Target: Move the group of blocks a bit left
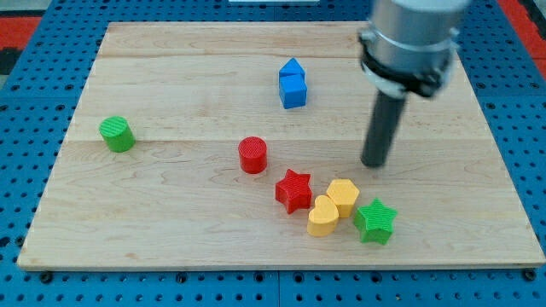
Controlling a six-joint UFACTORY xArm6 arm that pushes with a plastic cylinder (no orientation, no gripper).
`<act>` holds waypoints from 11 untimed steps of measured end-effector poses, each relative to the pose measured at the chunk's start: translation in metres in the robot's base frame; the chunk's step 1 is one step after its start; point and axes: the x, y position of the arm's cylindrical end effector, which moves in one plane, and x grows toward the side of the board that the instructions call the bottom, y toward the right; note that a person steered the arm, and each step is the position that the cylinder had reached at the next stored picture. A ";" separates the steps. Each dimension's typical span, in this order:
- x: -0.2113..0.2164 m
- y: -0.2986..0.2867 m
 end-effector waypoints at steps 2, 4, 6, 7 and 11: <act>0.044 -0.081; 0.038 -0.084; 0.033 -0.100; 0.033 -0.115; 0.015 -0.248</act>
